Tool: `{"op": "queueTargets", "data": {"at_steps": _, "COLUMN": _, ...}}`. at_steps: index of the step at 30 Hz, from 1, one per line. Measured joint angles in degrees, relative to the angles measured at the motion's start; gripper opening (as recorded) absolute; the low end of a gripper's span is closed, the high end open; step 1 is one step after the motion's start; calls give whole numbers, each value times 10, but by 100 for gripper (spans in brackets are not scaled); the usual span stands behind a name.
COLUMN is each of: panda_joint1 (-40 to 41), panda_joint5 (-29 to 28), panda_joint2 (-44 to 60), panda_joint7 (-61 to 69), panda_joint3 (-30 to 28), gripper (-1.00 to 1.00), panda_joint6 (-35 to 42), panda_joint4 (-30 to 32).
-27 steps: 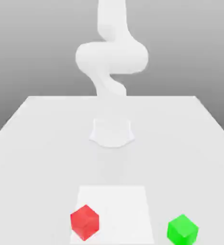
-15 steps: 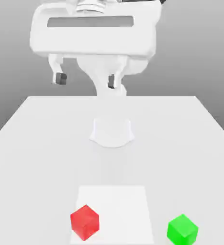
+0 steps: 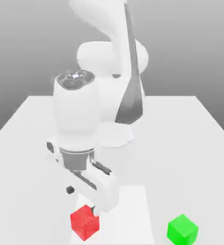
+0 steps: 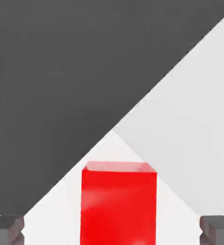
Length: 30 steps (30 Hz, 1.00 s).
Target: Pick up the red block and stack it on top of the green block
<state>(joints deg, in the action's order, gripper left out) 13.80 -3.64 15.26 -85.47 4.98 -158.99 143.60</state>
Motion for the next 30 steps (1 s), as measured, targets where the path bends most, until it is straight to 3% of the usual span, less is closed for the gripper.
{"op": "queueTargets", "data": {"at_steps": 2, "panda_joint1": -7, "panda_joint5": -8, "panda_joint2": 42, "panda_joint7": -7, "panda_joint3": -9, "gripper": 0, "panda_joint6": -34, "panda_joint4": -6}}
{"op": "queueTargets", "data": {"at_steps": 3, "panda_joint1": -10, "panda_joint5": -9, "panda_joint2": 54, "panda_joint7": -8, "panda_joint3": -12, "gripper": -100, "panda_joint6": -45, "panda_joint4": -8}}
{"op": "queueTargets", "data": {"at_steps": 10, "panda_joint1": -9, "panda_joint5": -10, "panda_joint2": 53, "panda_joint7": -9, "panda_joint3": -12, "gripper": -100, "panda_joint6": -45, "panda_joint4": -7}}
{"op": "queueTargets", "data": {"at_steps": 15, "panda_joint1": -2, "panda_joint5": 11, "panda_joint2": -35, "panda_joint7": 8, "panda_joint3": 3, "gripper": -100, "panda_joint6": 31, "panda_joint4": 6}}
{"op": "queueTargets", "data": {"at_steps": 22, "panda_joint1": -100, "panda_joint5": -16, "panda_joint2": -46, "panda_joint7": 36, "panda_joint3": 105, "gripper": -100, "panda_joint6": 97, "panda_joint4": -45}}
{"op": "queueTargets", "data": {"at_steps": 26, "panda_joint1": -156, "panda_joint5": -71, "panda_joint2": 25, "panda_joint7": 16, "panda_joint3": 112, "gripper": -100, "panda_joint6": 61, "panda_joint4": -75}}
{"op": "queueTargets", "data": {"at_steps": 27, "panda_joint1": -162, "panda_joint5": -81, "panda_joint2": 41, "panda_joint7": 9, "panda_joint3": 107, "gripper": 100, "panda_joint6": 48, "panda_joint4": -77}}
{"op": "queueTargets", "data": {"at_steps": 30, "panda_joint1": -162, "panda_joint5": -81, "panda_joint2": 41, "panda_joint7": 9, "panda_joint3": 107, "gripper": 100, "panda_joint6": 48, "panda_joint4": -77}}
